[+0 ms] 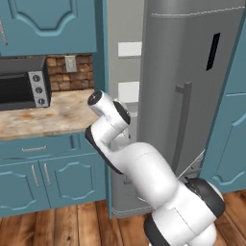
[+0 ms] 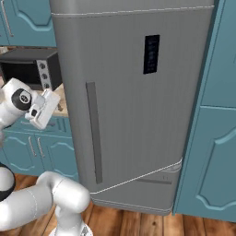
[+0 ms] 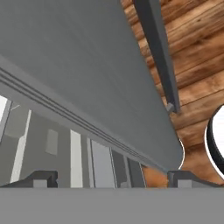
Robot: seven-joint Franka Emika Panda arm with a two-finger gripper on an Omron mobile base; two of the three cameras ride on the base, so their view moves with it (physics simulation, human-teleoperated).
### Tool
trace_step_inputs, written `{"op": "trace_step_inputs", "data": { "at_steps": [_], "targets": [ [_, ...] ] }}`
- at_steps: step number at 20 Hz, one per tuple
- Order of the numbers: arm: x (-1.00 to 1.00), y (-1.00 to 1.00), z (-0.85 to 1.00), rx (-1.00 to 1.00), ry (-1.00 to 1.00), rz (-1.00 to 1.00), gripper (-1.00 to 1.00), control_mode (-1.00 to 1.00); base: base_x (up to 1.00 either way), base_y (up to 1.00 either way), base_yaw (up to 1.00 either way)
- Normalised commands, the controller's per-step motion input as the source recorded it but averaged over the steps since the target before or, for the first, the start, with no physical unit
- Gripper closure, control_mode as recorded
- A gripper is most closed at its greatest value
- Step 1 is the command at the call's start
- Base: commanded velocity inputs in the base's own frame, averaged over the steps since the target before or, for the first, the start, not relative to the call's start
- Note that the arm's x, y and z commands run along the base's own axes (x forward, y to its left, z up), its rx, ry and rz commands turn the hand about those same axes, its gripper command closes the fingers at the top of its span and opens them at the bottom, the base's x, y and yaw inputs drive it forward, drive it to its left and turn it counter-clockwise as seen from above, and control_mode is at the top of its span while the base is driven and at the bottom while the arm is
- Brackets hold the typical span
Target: Retrieve the sausage and cheese from the fridge and place them on the cutting board on the counter.
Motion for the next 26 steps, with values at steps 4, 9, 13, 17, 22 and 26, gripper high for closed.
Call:
{"op": "trace_step_inputs", "data": {
  "at_steps": [4,9,13,17,22,26],
  "targets": [
    [0.09,-0.45,-0.13,0.06,-0.11,-0.23,-1.00,-1.00,0.00,0.00,0.00],
    [-0.01,-0.45,-0.16,0.03,-0.10,-0.22,-1.00,-1.00,0.00,0.00,0.00],
    [-0.23,-0.44,-0.10,0.03,-0.11,-0.19,-1.00,-1.00,0.00,0.00,0.00],
    [-0.43,-0.47,-0.01,0.06,-0.11,-0.20,-1.00,-1.00,0.00,0.00,0.00],
    [-0.50,-0.44,0.00,0.05,-0.06,-0.23,-1.00,-1.00,0.00,0.00,0.00],
    [-0.42,-0.50,-0.01,0.00,0.00,-0.28,-1.00,-1.00,0.00,0.00,0.00]
  ]
}}
